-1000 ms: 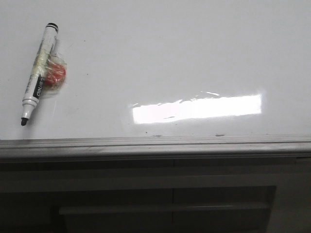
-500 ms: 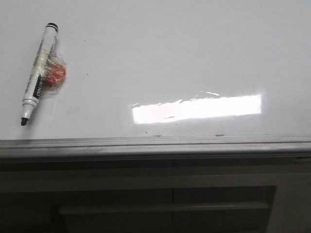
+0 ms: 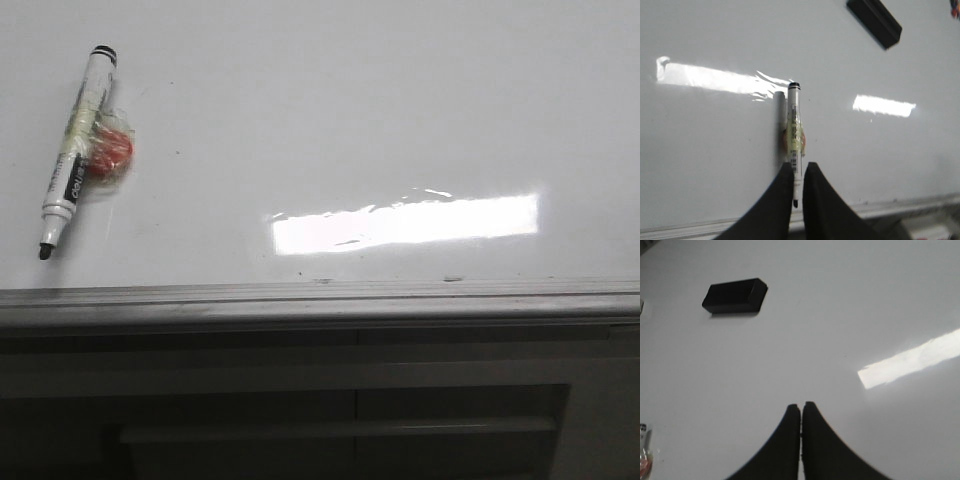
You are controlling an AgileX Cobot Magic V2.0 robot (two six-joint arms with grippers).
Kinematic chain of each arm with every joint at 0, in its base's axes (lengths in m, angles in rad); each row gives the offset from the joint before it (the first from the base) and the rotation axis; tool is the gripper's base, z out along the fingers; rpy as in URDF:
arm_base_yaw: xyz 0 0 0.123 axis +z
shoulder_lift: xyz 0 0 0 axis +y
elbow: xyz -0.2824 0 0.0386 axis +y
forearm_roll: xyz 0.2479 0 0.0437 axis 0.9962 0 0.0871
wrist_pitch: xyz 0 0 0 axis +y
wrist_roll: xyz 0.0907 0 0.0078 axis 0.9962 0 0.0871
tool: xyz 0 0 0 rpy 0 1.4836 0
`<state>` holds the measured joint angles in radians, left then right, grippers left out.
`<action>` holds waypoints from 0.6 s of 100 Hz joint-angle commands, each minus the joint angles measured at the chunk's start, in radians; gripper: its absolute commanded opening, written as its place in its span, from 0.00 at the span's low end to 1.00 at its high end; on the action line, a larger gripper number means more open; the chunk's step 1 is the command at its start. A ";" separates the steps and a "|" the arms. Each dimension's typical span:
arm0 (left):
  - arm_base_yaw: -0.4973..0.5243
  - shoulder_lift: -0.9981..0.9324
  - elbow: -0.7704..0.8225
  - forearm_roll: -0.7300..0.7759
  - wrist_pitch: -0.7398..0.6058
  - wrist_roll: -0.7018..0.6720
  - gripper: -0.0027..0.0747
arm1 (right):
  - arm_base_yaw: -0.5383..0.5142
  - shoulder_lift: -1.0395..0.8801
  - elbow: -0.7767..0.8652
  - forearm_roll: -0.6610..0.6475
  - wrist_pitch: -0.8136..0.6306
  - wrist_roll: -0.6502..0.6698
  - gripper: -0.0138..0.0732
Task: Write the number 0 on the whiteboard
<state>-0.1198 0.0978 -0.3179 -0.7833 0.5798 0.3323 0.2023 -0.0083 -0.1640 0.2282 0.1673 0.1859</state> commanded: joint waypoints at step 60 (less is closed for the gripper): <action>-0.302 0.759 -0.565 0.542 0.401 -0.143 0.38 | -0.006 0.119 -0.128 -0.006 0.131 -0.130 0.56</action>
<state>-0.3588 0.8020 -0.8421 -0.2362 1.0104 0.2835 0.2023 0.0892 -0.2561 0.2282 0.3470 0.0738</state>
